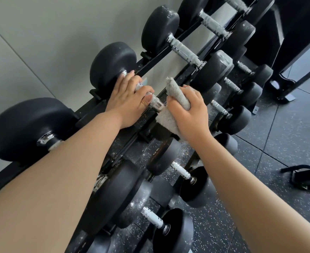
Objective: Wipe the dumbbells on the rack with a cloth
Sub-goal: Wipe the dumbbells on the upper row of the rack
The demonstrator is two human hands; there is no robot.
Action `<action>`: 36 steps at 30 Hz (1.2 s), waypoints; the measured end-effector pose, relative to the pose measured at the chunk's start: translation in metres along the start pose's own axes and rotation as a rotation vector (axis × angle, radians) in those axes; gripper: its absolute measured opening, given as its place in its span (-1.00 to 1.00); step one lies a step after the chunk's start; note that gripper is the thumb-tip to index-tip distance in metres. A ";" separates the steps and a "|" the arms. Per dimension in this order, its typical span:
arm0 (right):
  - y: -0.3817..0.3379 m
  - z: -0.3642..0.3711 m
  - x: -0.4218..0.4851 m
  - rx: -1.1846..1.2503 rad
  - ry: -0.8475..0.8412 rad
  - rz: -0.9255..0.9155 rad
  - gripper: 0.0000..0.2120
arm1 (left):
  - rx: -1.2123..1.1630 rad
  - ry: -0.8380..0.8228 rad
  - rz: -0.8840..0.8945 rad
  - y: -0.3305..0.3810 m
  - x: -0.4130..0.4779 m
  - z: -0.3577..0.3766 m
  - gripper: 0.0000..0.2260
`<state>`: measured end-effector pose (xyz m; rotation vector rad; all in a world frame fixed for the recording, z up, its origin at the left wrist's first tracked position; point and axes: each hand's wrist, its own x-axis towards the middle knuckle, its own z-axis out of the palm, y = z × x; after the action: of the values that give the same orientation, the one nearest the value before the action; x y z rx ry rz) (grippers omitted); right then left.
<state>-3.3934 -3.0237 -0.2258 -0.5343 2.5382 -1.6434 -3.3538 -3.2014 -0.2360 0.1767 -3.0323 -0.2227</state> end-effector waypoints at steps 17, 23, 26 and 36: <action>0.019 -0.017 0.008 0.742 -0.078 0.692 -0.14 | -0.662 -0.070 -0.392 0.090 0.001 -0.035 -0.27; 0.020 -0.035 0.014 0.594 -0.084 0.697 -0.63 | -0.743 -0.006 -0.337 0.092 0.006 -0.029 -0.67; 0.024 -0.037 0.023 0.505 -0.004 0.580 -0.69 | -0.815 0.088 -0.316 0.096 0.018 -0.027 -0.74; 0.023 -0.054 0.058 0.304 -0.019 0.275 -0.81 | -0.756 0.175 -0.387 0.083 0.048 -0.014 -0.71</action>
<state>-3.4667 -2.9871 -0.2163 -0.1645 2.1692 -1.8522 -3.4092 -3.1273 -0.2056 0.6592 -2.4933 -1.2586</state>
